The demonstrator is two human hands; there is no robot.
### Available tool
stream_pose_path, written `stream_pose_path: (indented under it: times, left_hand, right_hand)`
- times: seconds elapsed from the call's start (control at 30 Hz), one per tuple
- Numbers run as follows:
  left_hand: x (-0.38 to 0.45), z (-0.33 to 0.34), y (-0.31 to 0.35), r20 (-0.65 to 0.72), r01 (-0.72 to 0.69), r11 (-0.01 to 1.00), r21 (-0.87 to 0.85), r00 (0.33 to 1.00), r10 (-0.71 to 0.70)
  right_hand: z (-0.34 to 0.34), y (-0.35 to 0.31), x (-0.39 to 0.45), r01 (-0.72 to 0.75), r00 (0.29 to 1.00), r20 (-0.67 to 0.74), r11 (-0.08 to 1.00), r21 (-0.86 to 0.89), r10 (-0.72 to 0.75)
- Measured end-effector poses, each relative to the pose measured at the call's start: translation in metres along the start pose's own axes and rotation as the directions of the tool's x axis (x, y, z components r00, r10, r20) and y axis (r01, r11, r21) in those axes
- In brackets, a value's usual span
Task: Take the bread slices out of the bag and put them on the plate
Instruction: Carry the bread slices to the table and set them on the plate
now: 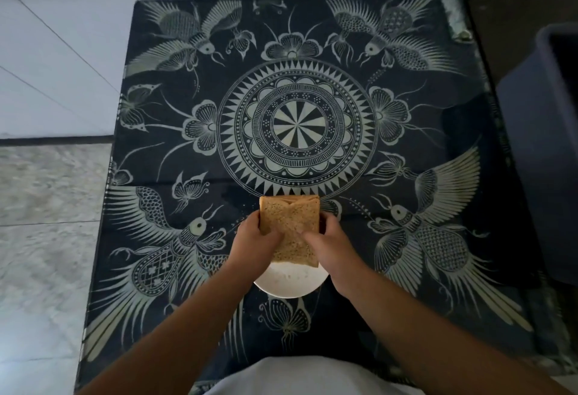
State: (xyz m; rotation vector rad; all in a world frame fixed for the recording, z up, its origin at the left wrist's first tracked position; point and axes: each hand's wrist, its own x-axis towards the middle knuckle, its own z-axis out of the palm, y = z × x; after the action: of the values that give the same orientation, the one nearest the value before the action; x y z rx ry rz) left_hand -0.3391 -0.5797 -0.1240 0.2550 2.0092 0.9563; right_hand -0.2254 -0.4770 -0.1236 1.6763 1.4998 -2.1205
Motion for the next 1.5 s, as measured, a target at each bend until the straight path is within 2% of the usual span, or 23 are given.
stream_pose_path:
  times: [0.17, 0.27, 0.33, 0.53, 0.8, 1.1, 1.3, 1.5]
  left_hand:
    - [-0.001, 0.000, -0.002, 0.003, 0.010, 1.000, 0.008, 1.000, -0.010]
    - [-0.001, 0.000, -0.002, 0.011, 0.013, 1.000, 0.005, 1.000, -0.013]
    - [-0.002, 0.000, -0.003, 0.006, 0.014, 1.000, -0.008, 1.000, -0.014]
    - [-0.007, 0.004, -0.008, -0.003, 0.032, 0.999, -0.024, 0.999, -0.032]
    - [-0.005, -0.001, -0.010, 0.006, 0.022, 1.000, 0.008, 1.000, -0.022]
    - [-0.003, 0.002, -0.013, 0.035, 0.000, 1.000, 0.007, 0.999, 0.000]
    - [-0.007, 0.010, -0.016, -0.103, 0.011, 0.998, 0.058, 0.995, -0.005]
    - [-0.011, 0.011, -0.015, -0.070, 0.003, 0.999, 0.032, 0.998, 0.000]
  right_hand:
    - [0.002, -0.007, -0.004, -0.010, 0.999, 0.048, 1.000, -0.017, 0.011]
    - [0.004, -0.009, -0.006, 0.007, 1.000, -0.004, 0.976, -0.216, -0.008]
    - [0.004, -0.006, -0.008, -0.003, 0.999, -0.052, 0.958, -0.287, -0.012]
    - [0.004, 0.003, -0.011, 0.016, 0.999, -0.027, 0.988, -0.152, -0.021]
    - [0.006, 0.002, -0.011, 0.065, 0.998, 0.008, 0.993, -0.102, -0.065]
    - [0.001, 0.002, -0.008, 0.063, 0.997, -0.026, 0.982, -0.176, -0.069]
    - [0.004, 0.008, -0.009, 0.090, 0.989, -0.091, 0.968, -0.236, -0.114]
    - [0.009, 0.008, -0.010, 0.098, 0.986, -0.112, 0.969, -0.225, -0.125]
